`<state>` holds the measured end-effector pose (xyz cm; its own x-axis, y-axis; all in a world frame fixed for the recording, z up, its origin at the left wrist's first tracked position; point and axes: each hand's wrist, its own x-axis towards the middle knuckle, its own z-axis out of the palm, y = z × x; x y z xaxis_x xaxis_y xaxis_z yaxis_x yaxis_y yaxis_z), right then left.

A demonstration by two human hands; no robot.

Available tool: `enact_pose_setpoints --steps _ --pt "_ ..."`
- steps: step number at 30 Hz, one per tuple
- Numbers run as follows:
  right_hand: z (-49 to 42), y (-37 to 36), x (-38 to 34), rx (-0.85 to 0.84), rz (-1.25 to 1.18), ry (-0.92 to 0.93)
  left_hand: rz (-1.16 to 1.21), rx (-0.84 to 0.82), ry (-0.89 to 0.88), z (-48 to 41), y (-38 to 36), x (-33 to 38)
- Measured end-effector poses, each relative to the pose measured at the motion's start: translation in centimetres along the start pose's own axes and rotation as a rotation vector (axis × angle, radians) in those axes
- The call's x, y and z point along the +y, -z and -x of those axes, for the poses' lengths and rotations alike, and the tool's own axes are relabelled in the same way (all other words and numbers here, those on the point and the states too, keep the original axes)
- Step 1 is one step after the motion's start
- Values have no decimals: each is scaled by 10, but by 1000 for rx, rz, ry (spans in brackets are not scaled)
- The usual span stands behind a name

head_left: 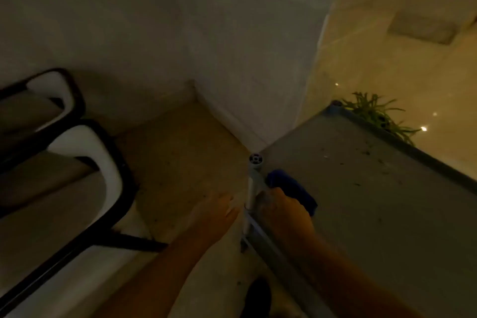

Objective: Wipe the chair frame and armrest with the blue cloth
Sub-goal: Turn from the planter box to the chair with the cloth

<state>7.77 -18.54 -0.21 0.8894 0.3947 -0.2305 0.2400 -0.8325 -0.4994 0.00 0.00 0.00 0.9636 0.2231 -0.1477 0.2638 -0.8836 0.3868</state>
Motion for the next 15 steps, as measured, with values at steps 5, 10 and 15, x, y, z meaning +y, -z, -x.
enact_pose_setpoints --steps 5,10,15 --pt "-19 20 34 87 -35 -36 105 -109 -172 -59 -7 44" --pt "-26 31 46 214 -27 -137 -14 -97 -474 -102 -8 65" --pt "-32 30 54 369 15 -181 -50 -118 -682 -133 -8 76"
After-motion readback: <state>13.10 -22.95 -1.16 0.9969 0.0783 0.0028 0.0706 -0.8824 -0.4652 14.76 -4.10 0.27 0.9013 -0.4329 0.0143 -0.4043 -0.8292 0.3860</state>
